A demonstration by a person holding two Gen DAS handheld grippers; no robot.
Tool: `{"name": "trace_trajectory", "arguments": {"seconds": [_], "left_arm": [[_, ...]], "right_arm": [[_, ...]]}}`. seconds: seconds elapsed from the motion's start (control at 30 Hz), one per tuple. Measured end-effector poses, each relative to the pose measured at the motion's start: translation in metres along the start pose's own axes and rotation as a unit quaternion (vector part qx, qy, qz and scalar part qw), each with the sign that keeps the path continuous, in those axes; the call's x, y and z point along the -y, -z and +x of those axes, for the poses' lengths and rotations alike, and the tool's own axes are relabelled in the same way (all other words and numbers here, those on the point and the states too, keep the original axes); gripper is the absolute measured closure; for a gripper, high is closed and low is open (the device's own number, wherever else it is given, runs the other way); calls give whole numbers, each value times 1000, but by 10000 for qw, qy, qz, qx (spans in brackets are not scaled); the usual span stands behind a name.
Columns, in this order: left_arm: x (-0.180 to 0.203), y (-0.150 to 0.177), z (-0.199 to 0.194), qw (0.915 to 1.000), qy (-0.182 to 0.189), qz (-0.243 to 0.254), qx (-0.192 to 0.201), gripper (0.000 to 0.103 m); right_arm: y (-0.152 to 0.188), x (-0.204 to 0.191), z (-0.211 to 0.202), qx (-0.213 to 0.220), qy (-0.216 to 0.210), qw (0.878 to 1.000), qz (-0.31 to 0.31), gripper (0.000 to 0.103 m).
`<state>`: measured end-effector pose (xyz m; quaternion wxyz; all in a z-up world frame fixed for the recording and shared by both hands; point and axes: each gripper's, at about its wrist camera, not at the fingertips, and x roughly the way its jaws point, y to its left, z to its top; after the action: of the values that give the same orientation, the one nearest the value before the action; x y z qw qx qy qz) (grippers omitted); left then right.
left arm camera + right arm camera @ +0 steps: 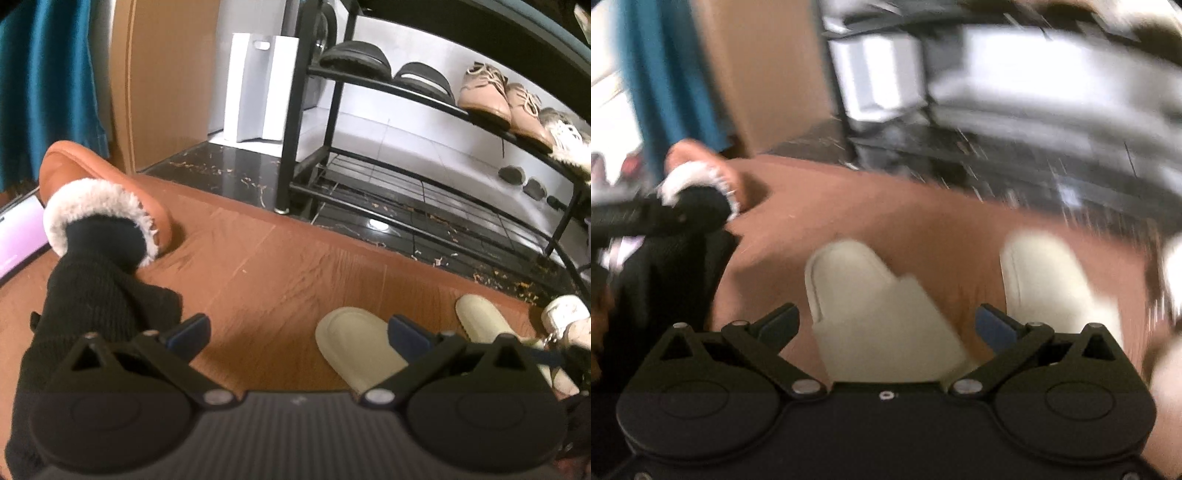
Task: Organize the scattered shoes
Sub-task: 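Carry the second slipper with the right gripper beside the first slipper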
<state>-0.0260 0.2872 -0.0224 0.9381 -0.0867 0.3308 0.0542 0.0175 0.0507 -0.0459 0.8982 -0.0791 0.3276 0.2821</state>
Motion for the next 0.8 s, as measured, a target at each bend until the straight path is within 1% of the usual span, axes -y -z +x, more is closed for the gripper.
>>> {"name": "trace_trajectory", "arguments": {"seconds": [0.07,0.13,0.23,0.3,0.47,0.57,0.63,0.7,0.73,0.8], "left_arm": [[1,1,1,10000,-27,36,-14,1],[2,1,2,10000,-47,71,-35,1],[2,1,3,9999,-48,91,-51,1],[2,0,4,9999,-45,99,-59,1],[2,0,6,9999,-29,83,-94,1],[3,0,7,9999,-25,85,-101,1],[2,0,7,9999,-22,51,-96,1],[1,0,7,10000,-18,10,-95,1],[0,0,7,10000,-18,-6,-97,1],[-1,1,7,10000,-8,-24,-94,1]], "right_arm": [[2,-7,9,38,-156,9975,-693,0],[3,-10,19,-90,-326,9932,-1111,0],[1,-8,36,-265,-405,9904,-1292,0],[-1,-5,43,-355,-423,9902,-1281,0],[6,-4,59,-788,-597,9846,-1445,0],[7,-6,65,-883,-557,9852,-1359,0],[7,-9,65,-848,-349,9889,-1169,2],[9,-10,61,-762,-64,9937,-825,2],[10,-9,58,-651,139,9964,-522,3],[11,-7,52,-470,532,9975,19,3]]}}
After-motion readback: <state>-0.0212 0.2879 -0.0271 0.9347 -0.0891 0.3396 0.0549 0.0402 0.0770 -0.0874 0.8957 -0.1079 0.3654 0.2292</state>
